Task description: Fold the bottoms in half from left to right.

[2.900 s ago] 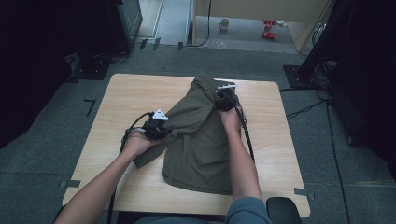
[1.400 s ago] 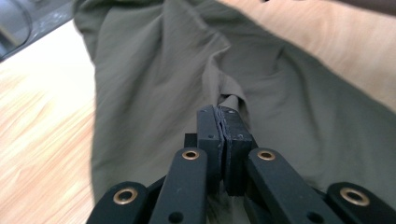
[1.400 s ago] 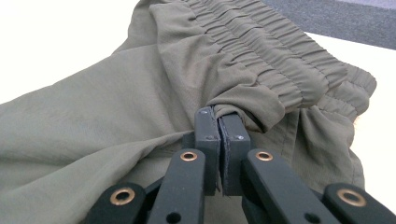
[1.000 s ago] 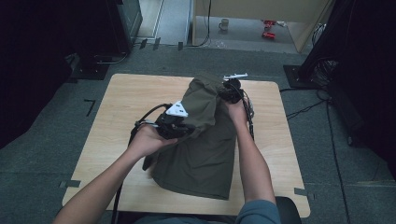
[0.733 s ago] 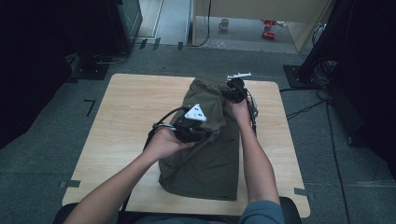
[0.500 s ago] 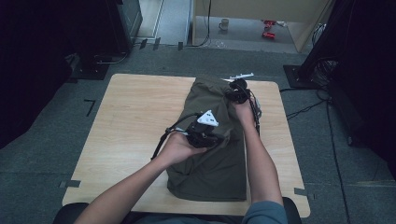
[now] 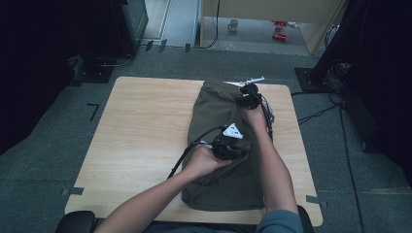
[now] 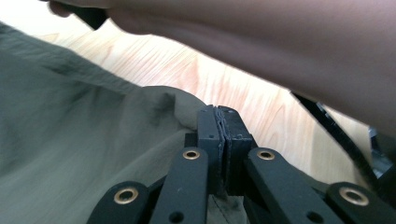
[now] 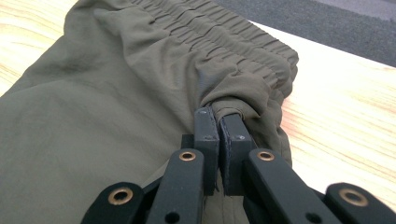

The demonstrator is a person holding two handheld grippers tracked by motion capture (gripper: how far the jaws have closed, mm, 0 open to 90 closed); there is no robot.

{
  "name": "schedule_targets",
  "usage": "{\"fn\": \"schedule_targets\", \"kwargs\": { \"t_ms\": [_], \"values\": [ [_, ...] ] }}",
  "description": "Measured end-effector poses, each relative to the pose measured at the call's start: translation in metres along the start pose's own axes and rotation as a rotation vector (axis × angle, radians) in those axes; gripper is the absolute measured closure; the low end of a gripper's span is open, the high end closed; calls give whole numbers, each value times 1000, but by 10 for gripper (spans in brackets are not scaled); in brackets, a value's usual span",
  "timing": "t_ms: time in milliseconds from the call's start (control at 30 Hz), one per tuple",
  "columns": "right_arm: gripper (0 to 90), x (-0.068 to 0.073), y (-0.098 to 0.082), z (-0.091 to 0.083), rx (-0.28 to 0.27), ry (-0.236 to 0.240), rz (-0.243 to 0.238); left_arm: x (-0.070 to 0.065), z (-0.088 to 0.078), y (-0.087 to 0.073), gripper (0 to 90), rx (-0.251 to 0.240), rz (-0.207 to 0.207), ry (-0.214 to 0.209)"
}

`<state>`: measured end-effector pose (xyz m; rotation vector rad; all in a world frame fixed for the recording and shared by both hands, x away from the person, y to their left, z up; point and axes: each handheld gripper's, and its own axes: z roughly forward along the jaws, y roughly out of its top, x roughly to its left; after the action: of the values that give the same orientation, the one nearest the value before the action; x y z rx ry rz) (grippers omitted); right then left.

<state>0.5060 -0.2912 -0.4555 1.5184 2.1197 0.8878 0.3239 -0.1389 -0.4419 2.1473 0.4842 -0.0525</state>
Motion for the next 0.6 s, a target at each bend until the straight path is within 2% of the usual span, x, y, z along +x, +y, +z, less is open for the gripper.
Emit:
{"fn": "schedule_targets", "kwargs": {
  "t_ms": [133,200,233,267,400,433,500,600],
  "values": [
    [872,-4,-2,1,12,-1,3,-6,21,-5,890,31,2,-16],
    [865,-5,-3,1,19,-3,11,-5,31,-8,880,56,-20,-36],
    [853,-6,-4,2,22,-3,12,-5,34,-9,850,65,-18,-46],
    [827,-7,-4,1,22,-3,18,-5,35,-10,785,72,-16,-52],
    [752,-13,-6,-1,12,-4,29,-6,27,-8,627,51,30,-40],
    [730,-14,-6,-3,-3,-4,32,-4,23,-6,608,37,37,-30],
    [696,-16,-9,-9,-74,4,20,1,14,-3,578,29,46,-15],
    [668,-16,-11,-16,-97,6,0,14,0,0,570,32,44,17]
  ]
}}
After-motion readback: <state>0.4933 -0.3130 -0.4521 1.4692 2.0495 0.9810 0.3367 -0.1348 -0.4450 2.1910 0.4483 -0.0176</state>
